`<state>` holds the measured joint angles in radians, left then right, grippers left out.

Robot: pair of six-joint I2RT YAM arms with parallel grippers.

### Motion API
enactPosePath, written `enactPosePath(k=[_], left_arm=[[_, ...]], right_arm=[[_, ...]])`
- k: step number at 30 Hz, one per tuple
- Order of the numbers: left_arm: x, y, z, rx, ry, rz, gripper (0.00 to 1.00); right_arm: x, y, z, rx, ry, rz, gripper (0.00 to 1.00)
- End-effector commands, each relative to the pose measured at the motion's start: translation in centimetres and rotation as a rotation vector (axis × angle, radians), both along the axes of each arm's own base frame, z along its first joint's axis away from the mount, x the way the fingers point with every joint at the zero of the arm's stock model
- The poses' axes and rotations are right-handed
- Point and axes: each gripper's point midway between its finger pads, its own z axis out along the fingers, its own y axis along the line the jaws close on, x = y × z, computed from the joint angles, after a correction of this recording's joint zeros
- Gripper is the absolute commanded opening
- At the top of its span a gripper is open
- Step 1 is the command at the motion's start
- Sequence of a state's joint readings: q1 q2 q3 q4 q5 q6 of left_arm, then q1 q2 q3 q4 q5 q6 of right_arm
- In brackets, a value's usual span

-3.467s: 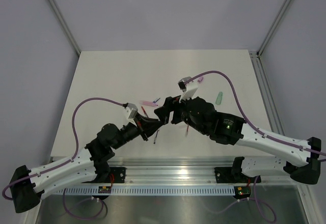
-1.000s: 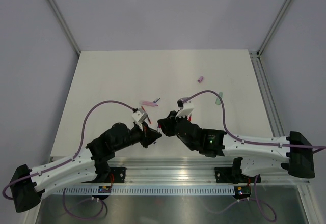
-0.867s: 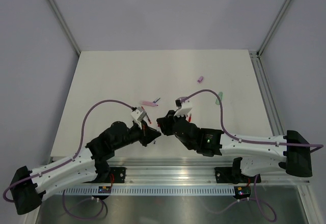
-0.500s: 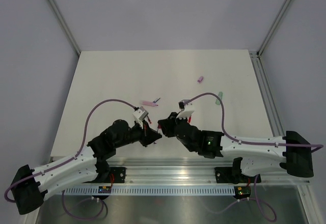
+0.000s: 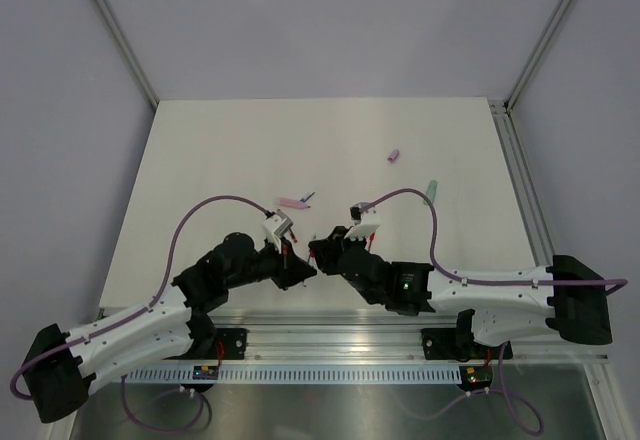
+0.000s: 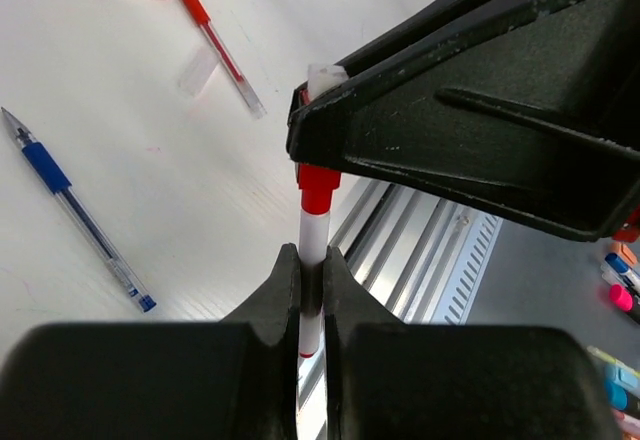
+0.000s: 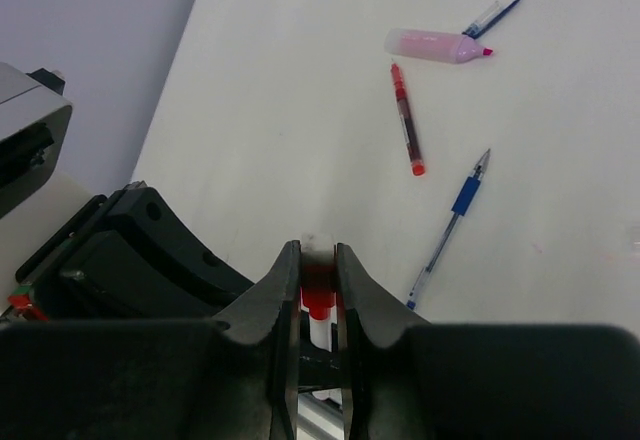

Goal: Insert the pens into the pen caps
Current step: Press the pen cap onto the pen.

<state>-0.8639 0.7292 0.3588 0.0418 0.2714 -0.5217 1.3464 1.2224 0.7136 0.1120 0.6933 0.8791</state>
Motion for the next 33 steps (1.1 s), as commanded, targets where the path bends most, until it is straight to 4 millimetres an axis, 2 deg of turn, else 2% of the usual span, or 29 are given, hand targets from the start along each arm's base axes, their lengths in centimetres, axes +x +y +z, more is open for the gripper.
enactPosePath(k=[1,3,4,5,7,9,12,13,14,15,19,22,24,27,29,30,33], left_arm=[[6.4,0.5,18.0,-0.465,-0.382,0.258,0.00],[6.6,0.7,17.7,-0.461,-0.376,0.277,0.00],[6.8,0.8,17.4,-0.451,-0.378,0.289,0.00],[7.3,1.1,16.6,-0.426,-0.370,0.318,0.00],[7.4,1.4,16.6,-0.410,-0.384,0.330,0.00],[7.9,2.1,17.0,-0.406,-0.395,0.375,0.00],[8.1,2.5,18.7,-0.408,-0.430,0.395,0.00],[8.2,2.5,19.1,-0.412,-0.435,0.398,0.00],[8.0,2.5,19.9,-0.428,-0.442,0.392,0.00],[7.9,2.5,20.2,-0.437,-0.444,0.386,0.00],[7.6,2.6,21.4,-0.458,-0.458,0.377,0.00],[7.1,2.5,22.2,-0.489,-0.458,0.358,0.00],[7.1,2.3,22.5,-0.495,-0.454,0.348,0.00],[7.1,2.4,23.8,-0.517,-0.470,0.351,0.00],[6.9,2.8,25.6,-0.534,-0.494,0.355,0.00],[6.8,2.9,25.9,-0.536,-0.501,0.353,0.00],[6.1,2.7,27.3,-0.570,-0.514,0.322,0.00]], right_arm=[[-8.0,2.7,-5.6,-0.204,0.165,0.328,0.00],[-7.2,3.6,-4.3,-0.249,0.110,0.325,0.00],[-6.3,4.6,-1.4,-0.211,0.071,0.291,0.00],[-6.1,4.7,-0.4,-0.209,0.053,0.288,0.00],[-6.3,5.2,1.1,-0.167,0.063,0.300,0.00],[-7.2,5.1,-0.3,-0.182,0.139,0.310,0.00],[-8.5,4.7,-3.9,-0.223,0.255,0.317,0.00],[-8.8,3.9,-5.9,-0.250,0.281,0.307,0.00],[-8.9,4.0,-6.1,-0.216,0.291,0.304,0.00],[-9.3,3.3,-7.5,-0.230,0.293,0.302,0.00],[-9.0,1.6,-9.7,-0.297,0.303,0.240,0.00],[-9.5,2.1,-10.1,-0.305,0.291,0.262,0.00],[-9.5,3.0,-10.2,-0.305,0.282,0.278,0.00],[-9.7,3.8,-10.9,-0.328,0.290,0.295,0.00],[-9.6,3.1,-11.6,-0.346,0.305,0.272,0.00],[-9.7,2.4,-12.5,-0.361,0.319,0.262,0.00],[-10.2,1.6,-13.4,-0.354,0.351,0.264,0.00]])
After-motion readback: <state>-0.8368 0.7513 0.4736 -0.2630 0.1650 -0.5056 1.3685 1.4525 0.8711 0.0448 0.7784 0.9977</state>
